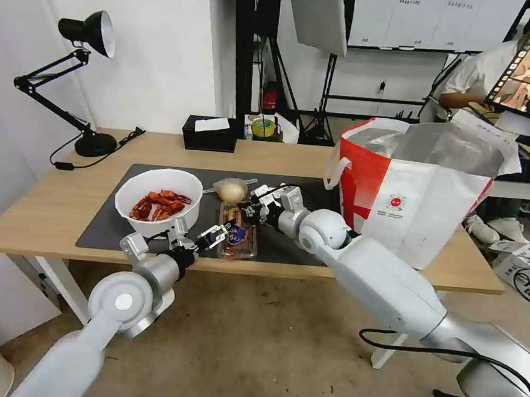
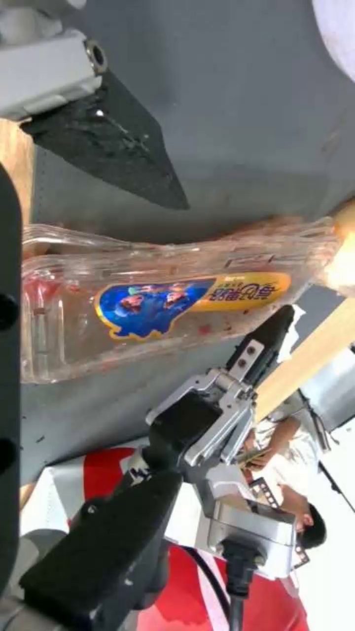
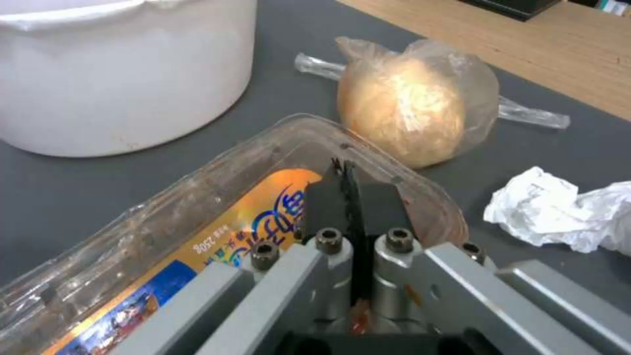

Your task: Pick up the trash from the table and place it into the takeout bag.

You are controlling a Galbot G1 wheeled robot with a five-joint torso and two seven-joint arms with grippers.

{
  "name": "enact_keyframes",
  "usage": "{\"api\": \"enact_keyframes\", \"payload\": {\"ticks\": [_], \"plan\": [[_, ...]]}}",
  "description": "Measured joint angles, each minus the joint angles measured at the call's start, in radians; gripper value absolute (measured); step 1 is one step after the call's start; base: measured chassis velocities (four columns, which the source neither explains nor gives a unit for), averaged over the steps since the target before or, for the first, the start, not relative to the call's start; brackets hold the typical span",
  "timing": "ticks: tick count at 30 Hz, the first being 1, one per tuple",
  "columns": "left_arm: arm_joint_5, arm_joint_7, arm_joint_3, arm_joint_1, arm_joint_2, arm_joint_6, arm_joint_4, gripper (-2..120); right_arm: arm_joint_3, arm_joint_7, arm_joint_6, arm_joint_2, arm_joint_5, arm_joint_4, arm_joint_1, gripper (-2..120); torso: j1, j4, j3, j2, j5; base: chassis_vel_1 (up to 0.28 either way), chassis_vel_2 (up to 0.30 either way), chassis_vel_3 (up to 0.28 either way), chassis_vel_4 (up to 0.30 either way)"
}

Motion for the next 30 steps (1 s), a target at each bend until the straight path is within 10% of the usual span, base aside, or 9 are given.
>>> {"api": "enact_keyframes", "payload": {"ticks": [30], "plan": [[-0.044,-0.069,0.045,-0.070,-0.009,0.035,0.048,100,0.000,0.004,0.000,-0.019,0.007,0.014,-0.011,0,0.000,0.0000,0.000,0.000,0.0000,0.000,0.000,0.000,0.000]]}}
